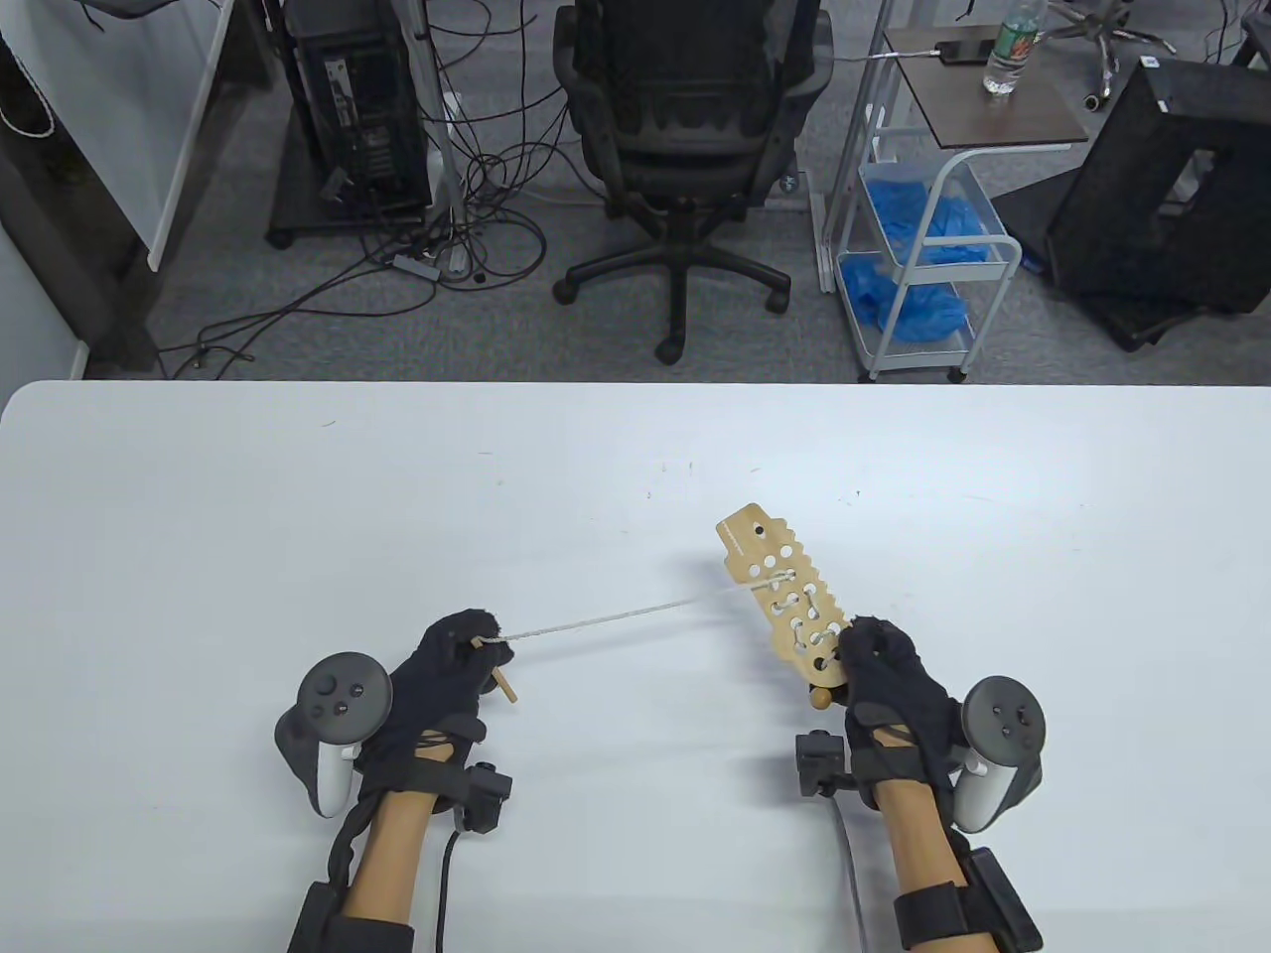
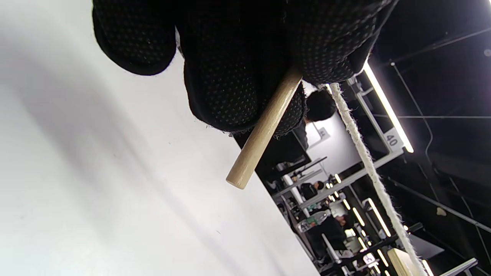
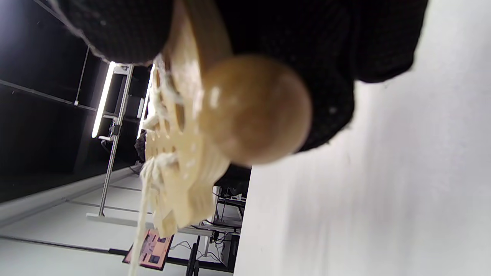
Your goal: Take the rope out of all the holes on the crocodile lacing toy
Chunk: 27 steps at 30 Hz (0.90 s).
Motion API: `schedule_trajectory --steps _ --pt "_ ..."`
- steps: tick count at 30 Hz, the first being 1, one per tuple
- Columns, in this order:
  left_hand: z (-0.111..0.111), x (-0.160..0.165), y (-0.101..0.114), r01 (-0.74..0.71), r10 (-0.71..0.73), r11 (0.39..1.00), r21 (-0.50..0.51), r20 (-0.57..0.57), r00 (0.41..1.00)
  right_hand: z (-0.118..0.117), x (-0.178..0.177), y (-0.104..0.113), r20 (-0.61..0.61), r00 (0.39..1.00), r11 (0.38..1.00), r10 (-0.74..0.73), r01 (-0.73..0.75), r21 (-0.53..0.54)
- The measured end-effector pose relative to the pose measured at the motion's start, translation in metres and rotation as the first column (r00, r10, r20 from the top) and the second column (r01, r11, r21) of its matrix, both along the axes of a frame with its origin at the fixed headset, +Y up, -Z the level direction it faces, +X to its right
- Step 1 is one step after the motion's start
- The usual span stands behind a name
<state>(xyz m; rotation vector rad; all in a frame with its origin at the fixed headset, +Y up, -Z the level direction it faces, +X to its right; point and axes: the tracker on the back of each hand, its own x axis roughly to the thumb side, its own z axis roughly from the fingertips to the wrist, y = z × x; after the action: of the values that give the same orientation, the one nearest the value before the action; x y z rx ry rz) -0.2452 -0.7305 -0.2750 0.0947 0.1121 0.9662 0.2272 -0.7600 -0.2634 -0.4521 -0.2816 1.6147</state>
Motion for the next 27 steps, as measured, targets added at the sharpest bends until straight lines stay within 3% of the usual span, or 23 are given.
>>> schedule_trajectory --steps 7,10,18,27 --pt "0.000 -0.012 -0.007 -0.143 0.142 0.990 -0.020 -0.048 0.989 0.003 0.010 -0.008 0.071 0.974 0.976 -0.215 0.216 -0.016" --pt "0.000 -0.018 -0.008 -0.140 0.138 0.990 -0.026 -0.073 0.988 0.005 0.015 -0.010 0.101 0.962 0.966 -0.254 0.257 -0.022" --pt "0.001 -0.026 -0.012 -0.178 0.174 0.984 -0.029 -0.112 0.978 0.007 0.020 -0.013 0.151 0.949 0.959 -0.278 0.284 -0.021" --pt "0.000 -0.024 -0.011 -0.140 0.137 0.990 -0.024 -0.103 0.985 0.006 0.015 -0.011 0.129 0.965 0.973 -0.227 0.232 -0.024"
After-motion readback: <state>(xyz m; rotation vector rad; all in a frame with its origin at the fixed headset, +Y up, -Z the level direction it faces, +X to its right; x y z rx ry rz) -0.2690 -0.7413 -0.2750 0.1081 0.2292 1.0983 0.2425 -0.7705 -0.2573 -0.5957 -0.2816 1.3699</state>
